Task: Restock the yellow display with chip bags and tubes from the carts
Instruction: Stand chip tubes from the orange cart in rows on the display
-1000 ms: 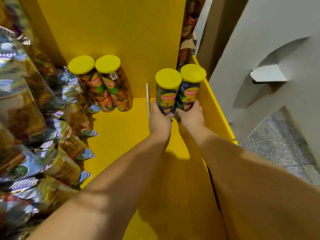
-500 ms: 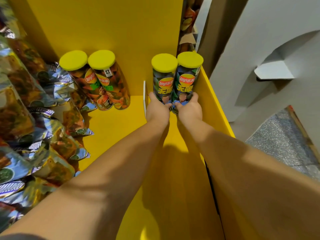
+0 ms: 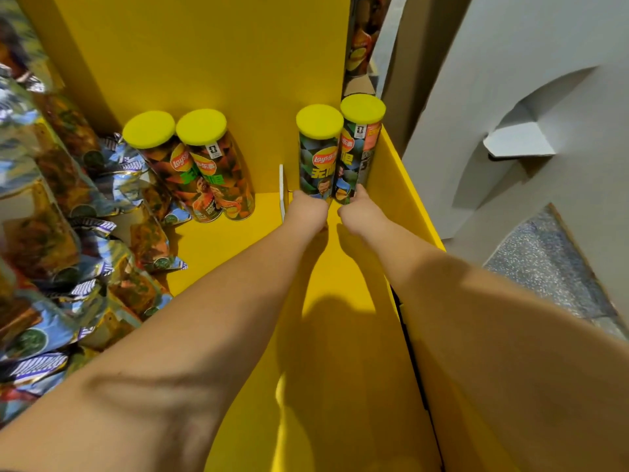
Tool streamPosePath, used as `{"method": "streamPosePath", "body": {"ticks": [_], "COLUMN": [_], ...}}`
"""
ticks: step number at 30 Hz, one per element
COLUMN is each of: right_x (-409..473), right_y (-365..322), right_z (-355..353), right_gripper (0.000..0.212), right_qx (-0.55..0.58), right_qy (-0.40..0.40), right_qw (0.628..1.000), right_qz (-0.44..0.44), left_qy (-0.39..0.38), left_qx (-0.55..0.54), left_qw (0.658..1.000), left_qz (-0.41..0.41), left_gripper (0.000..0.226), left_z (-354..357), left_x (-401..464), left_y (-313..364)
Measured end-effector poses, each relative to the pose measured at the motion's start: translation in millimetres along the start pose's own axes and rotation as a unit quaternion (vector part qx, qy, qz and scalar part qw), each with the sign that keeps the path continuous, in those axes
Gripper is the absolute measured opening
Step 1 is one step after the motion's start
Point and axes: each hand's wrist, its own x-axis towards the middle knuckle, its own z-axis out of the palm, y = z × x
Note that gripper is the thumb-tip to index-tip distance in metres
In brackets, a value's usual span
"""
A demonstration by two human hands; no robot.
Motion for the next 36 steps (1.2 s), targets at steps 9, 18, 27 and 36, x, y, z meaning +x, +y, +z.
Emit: {"method": "streamPosePath", "body": {"ticks": [9,18,27,36], "right_x": [-97.0,-300.5,-450.1,-564.0], "right_y": [12.8,39.6,150.4,312.2], "right_z": [-12.4,-78.0,-174.9,-218.8], "right_gripper": [0.046,0.021,0.019,0.018], "right_qx": [0.132,0.282,0.294,0.253], "right_qy": [0.022,0.104,0.233,0.306], "right_qw": [0.99,0.954,0.927,0.916], "right_qz": [0.046,-0.003,0.001,0.065], "left_qy": [-0.056,-0.109,-0.27,-0.455], "left_qx": [-0.079,-0.05,0.016,0.097], "left_qw": [0.995,0.987,0.937,0.847], "left_qz": [-0.025,0.109,0.222,0.258], "left_gripper": [0.023,0.024,0.017,0.011], "left_z": [-27.9,-35.0,26.5,138.1], "left_x": [-95.8,-275.3,-431.8,-573.2], "left_y": [-2.3,16.3,6.2,-28.4]}}
